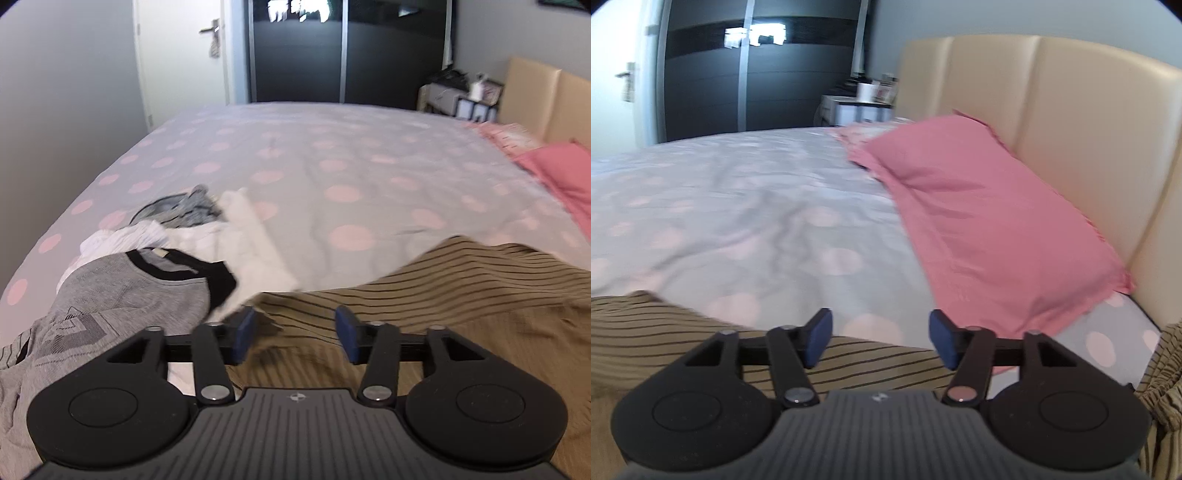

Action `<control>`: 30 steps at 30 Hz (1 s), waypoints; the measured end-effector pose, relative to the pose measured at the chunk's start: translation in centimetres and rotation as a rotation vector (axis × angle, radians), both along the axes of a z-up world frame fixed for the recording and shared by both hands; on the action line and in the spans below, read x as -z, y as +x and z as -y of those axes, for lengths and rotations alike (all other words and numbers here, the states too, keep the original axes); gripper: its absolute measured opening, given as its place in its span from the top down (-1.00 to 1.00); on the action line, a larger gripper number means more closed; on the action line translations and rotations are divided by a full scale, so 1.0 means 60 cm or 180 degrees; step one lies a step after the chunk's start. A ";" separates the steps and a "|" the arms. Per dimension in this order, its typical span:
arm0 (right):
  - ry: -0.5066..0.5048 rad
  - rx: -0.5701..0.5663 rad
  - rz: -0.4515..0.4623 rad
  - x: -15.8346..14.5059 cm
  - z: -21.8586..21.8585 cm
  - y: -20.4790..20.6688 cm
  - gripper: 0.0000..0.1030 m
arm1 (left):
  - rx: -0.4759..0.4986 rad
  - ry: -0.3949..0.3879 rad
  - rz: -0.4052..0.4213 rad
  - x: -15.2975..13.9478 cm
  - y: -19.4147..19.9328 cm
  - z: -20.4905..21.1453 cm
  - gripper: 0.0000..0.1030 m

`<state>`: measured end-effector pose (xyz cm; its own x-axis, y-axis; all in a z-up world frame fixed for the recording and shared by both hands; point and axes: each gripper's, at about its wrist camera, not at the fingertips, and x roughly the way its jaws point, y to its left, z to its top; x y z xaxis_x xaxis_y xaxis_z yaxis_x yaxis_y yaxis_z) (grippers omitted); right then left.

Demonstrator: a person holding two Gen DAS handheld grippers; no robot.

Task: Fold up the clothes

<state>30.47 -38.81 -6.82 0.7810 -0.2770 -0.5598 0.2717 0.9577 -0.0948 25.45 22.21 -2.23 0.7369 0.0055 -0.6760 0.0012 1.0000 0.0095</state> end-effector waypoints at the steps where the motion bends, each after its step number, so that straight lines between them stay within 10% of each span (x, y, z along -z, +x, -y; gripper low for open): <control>1: 0.0023 -0.0081 -0.0008 -0.007 -0.006 -0.010 -0.26 | 0.0064 -0.0020 0.0031 -0.007 -0.014 0.007 0.08; 16: 0.0190 -0.0604 -0.0560 -0.001 -0.055 -0.237 -0.16 | 0.0365 -0.0405 -0.0363 0.034 -0.243 0.066 0.01; 30: 0.0727 -0.0696 -0.1436 0.092 -0.029 -0.453 0.11 | 0.0483 0.0035 -0.1000 0.117 -0.355 0.135 0.01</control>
<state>3.31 -37.04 -12.32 0.4754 0.0325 -0.8792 0.0447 0.9971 0.0610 4.18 14.10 -9.23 0.4858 -0.0794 -0.8704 0.1543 0.9880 -0.0040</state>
